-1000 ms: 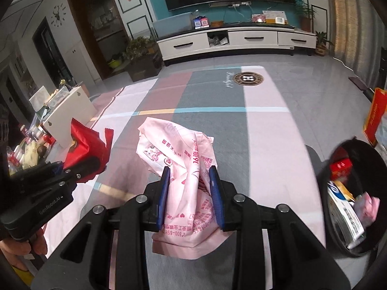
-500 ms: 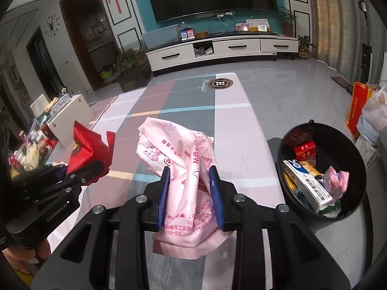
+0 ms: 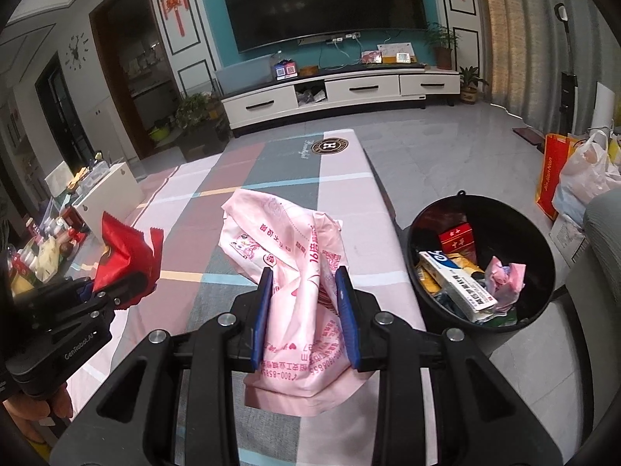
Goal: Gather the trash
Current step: 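Carry the red bag and pink wrapper over the black bin and release both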
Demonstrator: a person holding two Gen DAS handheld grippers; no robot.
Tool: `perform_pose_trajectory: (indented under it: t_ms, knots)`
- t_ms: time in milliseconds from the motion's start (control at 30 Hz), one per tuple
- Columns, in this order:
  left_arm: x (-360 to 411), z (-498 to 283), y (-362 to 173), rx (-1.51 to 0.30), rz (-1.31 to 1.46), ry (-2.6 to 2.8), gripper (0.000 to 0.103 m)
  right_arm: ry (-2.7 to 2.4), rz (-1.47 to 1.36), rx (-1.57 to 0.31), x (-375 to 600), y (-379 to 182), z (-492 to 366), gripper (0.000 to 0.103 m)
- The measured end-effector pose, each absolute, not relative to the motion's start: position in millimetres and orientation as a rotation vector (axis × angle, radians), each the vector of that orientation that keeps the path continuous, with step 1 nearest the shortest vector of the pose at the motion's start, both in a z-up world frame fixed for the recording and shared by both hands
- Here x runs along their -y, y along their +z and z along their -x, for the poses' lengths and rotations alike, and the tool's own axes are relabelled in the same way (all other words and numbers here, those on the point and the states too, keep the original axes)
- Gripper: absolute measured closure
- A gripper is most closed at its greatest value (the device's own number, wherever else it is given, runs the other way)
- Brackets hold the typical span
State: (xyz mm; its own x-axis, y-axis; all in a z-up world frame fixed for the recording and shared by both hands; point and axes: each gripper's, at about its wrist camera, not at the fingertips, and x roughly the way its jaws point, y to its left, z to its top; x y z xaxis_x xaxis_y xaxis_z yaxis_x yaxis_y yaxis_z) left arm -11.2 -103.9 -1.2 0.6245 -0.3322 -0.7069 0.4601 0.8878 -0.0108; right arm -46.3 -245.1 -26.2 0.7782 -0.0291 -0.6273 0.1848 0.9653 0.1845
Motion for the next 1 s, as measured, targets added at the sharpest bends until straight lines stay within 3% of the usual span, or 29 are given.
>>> perform_pose_trajectory:
  t_ms: [533,1000]
  knots:
    - [147.5,18.6,3.2,-0.753,-0.244,-0.52,0.085,-0.194,-0.302,-0.626,289.3,-29.3,72.5,0.07]
    - [251.5,14.3,1.8,-0.734,-0.314,-0.709,0.085,-0.356,-0.392,-0.63,359.2,-49.1,90.2,0.07]
